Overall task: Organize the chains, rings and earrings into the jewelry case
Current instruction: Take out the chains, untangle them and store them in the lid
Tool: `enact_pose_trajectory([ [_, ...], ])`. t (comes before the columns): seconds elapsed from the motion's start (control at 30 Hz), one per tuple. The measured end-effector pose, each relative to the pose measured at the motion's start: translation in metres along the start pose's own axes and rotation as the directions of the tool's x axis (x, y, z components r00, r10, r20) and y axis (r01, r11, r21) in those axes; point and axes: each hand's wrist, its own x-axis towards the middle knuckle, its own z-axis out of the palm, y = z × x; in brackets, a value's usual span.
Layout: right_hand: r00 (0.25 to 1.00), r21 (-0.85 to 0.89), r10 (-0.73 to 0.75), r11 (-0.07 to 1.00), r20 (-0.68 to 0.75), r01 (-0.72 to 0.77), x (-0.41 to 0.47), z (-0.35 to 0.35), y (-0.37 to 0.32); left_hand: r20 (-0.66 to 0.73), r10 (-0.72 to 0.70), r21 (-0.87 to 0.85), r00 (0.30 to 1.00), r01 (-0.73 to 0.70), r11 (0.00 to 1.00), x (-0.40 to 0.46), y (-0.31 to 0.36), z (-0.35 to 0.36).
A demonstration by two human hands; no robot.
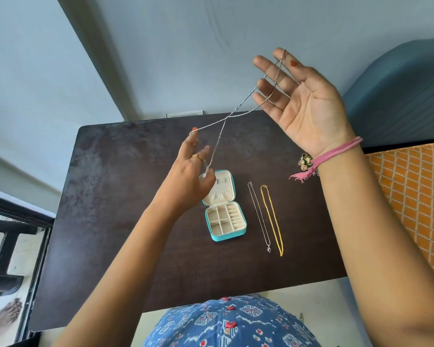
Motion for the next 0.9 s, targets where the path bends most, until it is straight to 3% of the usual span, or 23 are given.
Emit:
enact_pose_trajectory([
  [0.33,0.996,-0.268,0.068,0.962,0.058,-0.050,0.011,0.021,-0.008,0.294,-0.016,-0.072,0.956,0.039,0.997,-0.014,-0.001,0.017],
  [0.57,0.976,-0.588,0.219,0.791,0.015,-0.168,0.014,0.020,-0.018,0.151,0.005,-0.162,0.989,0.019,0.987,-0.001,0.001,0.011],
  [0.7,0.964,-0.697,0.264,0.696,0.025,-0.172,0.012,0.022,-0.024,0.062,-0.056,-0.349,0.997,0.075,0.934,0.026,0.014,0.007],
  [0.8,0.966,-0.751,0.257,0.643,0.029,-0.149,0.012,0.024,-0.027,0.076,-0.110,-0.471,0.991,0.133,0.872,0.051,0.028,0.007],
  [0.9,0.971,-0.776,0.230,0.623,0.059,-0.100,0.012,0.025,-0.029,0.127,-0.072,-0.463,0.989,0.123,0.878,0.066,0.036,0.011],
])
